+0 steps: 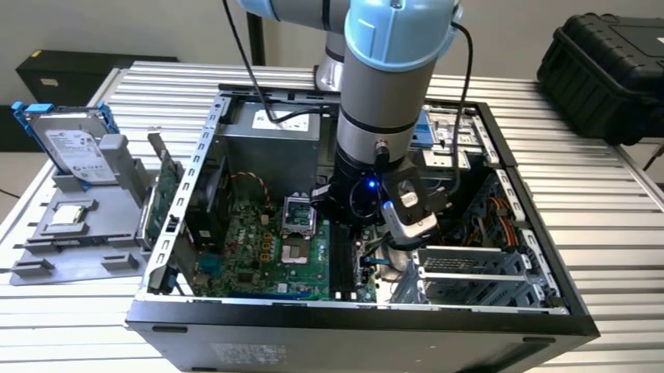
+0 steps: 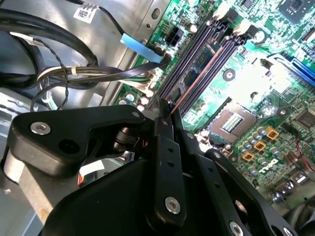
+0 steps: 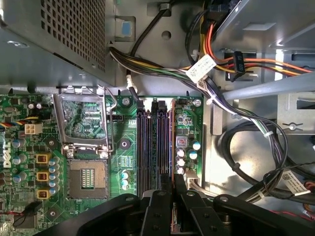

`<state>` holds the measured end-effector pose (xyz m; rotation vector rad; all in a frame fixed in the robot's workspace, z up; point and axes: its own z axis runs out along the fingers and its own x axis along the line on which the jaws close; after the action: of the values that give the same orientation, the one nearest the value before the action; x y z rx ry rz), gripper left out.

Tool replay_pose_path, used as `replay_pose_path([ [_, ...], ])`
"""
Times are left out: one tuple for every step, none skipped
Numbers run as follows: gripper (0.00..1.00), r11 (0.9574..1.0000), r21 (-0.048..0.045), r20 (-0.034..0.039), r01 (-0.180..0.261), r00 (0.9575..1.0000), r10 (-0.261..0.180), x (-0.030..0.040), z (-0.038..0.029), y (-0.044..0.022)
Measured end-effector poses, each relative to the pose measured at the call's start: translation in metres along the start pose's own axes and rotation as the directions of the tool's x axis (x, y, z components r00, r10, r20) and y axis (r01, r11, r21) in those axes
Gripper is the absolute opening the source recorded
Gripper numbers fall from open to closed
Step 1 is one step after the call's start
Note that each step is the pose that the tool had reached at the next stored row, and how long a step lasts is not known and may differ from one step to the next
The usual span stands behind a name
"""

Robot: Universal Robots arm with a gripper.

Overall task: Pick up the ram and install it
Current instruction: 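Insert the ram into the slot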

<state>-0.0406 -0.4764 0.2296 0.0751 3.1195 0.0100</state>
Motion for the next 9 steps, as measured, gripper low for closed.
replay_pose_path([
  [0.0,1.0,-0.0002,0.0,0.0,1.0,0.0,0.0,0.0004,-0.0008],
  [0.0,1.0,-0.0003,0.0,0.0,1.0,0.0,0.0,0.0012,-0.001],
  [0.0,1.0,-0.0004,-0.0001,0.0,1.0,0.0,0.0001,0.0022,-0.0011],
  [0.0,1.0,-0.0002,-0.0003,0.0,1.0,0.0,0.0001,0.0029,-0.0012],
  [0.0,1.0,0.0,-0.0005,0.0,1.0,0.0,0.0001,0.0035,-0.0015],
  [0.0,1.0,0.0,-0.0008,0.0,1.0,0.0,0.0001,0.0039,-0.0018],
  [0.0,1.0,0.0,-0.0009,0.0,1.0,0.0,0.0,0.0039,-0.0018],
  [0.0,1.0,0.0,-0.001,0.0,1.0,0.0,0.0001,0.0039,-0.0018],
  [0.0,1.0,-0.0001,-0.0013,0.0,1.0,0.0,0.0001,0.0039,-0.0018],
])
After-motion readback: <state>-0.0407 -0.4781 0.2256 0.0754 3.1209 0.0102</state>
